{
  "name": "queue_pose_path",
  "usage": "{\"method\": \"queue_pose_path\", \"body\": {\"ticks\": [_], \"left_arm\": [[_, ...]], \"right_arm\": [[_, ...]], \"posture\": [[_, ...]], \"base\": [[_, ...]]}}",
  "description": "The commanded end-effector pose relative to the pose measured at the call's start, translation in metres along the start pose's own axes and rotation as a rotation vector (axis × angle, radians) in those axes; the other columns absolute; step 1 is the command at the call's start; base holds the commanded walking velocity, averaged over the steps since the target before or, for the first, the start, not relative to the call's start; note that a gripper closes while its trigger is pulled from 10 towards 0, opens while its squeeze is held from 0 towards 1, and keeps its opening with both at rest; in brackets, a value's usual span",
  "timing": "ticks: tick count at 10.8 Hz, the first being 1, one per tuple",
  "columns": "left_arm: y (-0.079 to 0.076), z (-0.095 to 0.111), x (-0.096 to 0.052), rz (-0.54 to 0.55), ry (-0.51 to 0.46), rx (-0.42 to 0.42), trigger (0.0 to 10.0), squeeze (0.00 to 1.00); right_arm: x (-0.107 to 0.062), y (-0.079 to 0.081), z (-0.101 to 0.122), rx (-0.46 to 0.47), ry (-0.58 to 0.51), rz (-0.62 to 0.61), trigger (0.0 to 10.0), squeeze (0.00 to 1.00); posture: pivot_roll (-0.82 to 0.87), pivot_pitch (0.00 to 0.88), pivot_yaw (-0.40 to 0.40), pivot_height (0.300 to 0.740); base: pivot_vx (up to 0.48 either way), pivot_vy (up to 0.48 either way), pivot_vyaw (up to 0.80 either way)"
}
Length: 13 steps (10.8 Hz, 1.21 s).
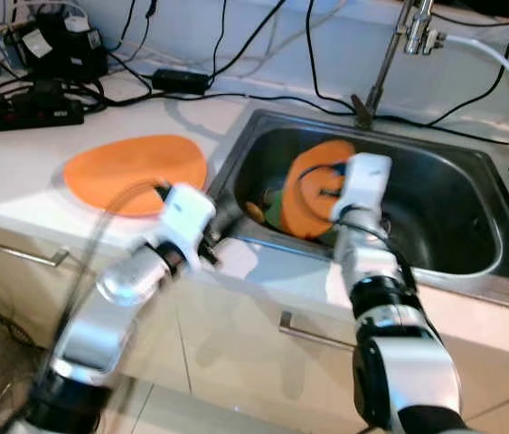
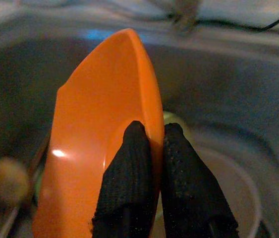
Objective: Kitchen organization
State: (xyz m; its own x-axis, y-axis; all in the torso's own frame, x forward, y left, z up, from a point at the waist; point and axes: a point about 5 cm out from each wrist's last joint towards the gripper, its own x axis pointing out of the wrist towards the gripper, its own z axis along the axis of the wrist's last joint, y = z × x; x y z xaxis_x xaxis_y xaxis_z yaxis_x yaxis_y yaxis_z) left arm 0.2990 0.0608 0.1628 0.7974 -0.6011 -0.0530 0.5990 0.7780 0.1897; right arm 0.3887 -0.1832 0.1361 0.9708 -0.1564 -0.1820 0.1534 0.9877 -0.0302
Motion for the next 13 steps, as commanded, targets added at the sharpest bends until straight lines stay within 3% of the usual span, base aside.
{"method": "queue_pose_path", "body": {"ticks": [1,6,7,8,9,13], "left_arm": [[0.002,-0.002,-0.001,-0.001,0.016,-0.014,10.0,0.00],[0.001,-0.005,-0.003,0.000,0.063,-0.031,10.0,0.00],[0.001,-0.006,-0.004,0.001,0.067,-0.033,10.0,0.00],[0.001,-0.006,-0.004,0.001,0.072,-0.035,10.0,0.00],[0.001,-0.007,-0.005,0.000,0.074,-0.036,10.0,0.00],[0.001,-0.006,-0.004,0.007,0.063,-0.023,10.0,0.00]], "right_arm": [[0.002,0.002,0.010,-0.022,-0.032,0.012,10.0,0.00],[0.004,0.009,0.001,-0.049,0.023,0.063,10.0,0.00],[0.004,0.010,0.002,-0.044,0.025,0.068,10.0,1.00],[0.004,0.012,0.001,-0.045,0.025,0.074,10.0,0.74],[0.004,0.013,0.001,-0.050,0.025,0.076,10.0,0.00],[0.005,0.013,0.012,-0.031,-0.044,0.073,10.0,0.00]], "posture": [[0.26,0.000,-0.059,0.740],[0.27,0.012,-0.074,0.740],[0.27,0.015,-0.074,0.740],[0.27,0.018,-0.074,0.740],[0.26,0.018,-0.073,0.740],[0.26,0.019,-0.072,0.740]], "base": [[0.000,0.000,0.00],[0.000,0.000,0.00],[0.000,0.000,0.00],[0.000,0.000,0.00],[0.000,0.000,0.00],[0.000,0.000,0.00]]}}
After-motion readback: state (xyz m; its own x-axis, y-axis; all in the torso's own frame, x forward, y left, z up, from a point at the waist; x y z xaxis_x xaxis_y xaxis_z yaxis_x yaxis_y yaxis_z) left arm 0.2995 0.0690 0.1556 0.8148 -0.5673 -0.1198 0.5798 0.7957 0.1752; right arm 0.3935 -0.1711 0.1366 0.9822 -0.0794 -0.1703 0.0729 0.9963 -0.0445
